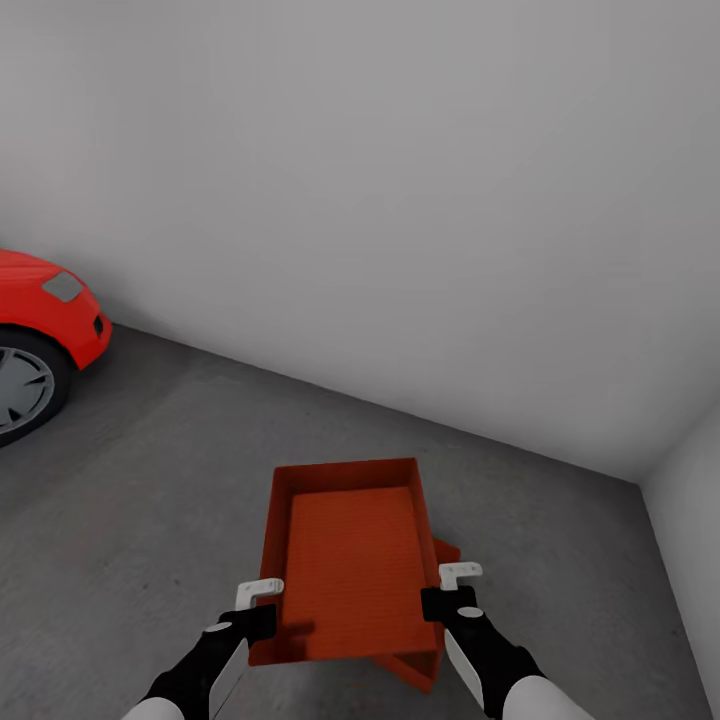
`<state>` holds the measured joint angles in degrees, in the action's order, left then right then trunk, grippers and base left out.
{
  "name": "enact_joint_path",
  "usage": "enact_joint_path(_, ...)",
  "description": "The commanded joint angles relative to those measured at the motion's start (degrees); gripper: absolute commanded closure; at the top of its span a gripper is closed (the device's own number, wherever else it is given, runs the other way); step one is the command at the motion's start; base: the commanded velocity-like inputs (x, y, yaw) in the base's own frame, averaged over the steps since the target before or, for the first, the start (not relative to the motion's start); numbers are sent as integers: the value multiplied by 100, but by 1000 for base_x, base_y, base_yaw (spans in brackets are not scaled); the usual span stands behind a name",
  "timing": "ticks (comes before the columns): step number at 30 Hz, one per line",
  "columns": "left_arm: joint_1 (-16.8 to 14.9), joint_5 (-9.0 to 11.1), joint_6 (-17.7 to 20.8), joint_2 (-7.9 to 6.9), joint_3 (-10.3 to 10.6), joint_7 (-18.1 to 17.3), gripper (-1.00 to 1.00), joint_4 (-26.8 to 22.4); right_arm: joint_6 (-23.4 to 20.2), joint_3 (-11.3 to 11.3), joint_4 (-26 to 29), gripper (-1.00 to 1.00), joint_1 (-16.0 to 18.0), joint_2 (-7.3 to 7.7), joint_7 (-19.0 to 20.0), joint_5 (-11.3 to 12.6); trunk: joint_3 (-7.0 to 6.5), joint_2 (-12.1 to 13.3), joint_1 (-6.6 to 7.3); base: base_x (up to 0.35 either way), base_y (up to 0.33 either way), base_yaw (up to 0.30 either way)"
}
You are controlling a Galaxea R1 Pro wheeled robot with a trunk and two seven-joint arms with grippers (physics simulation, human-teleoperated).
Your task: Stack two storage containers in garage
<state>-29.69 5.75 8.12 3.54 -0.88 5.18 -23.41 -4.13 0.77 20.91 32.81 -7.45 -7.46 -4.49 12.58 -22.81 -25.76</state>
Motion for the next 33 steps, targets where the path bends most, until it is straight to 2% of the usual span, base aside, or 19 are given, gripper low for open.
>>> enact_joint_path(1, 7, -118, 32, -3, 133, -175, 100, -14, -44, -376, 10, 100, 34, 3, -36, -96, 12, -12, -3, 8, 0, 0)
enact_joint_path(22, 7, -118, 32, -3, 132, -175, 100, -14, -44, -384, 10, 100, 34, 0, -36, -95, 12, -12, -3, 0, 0, -3)
enact_joint_path(33, 7, -118, 32, -3, 134, -175, 100, -14, -44, -382, 10, 100, 36, -2, -39, -91, 12, -12, -3, 0, 0, -218)
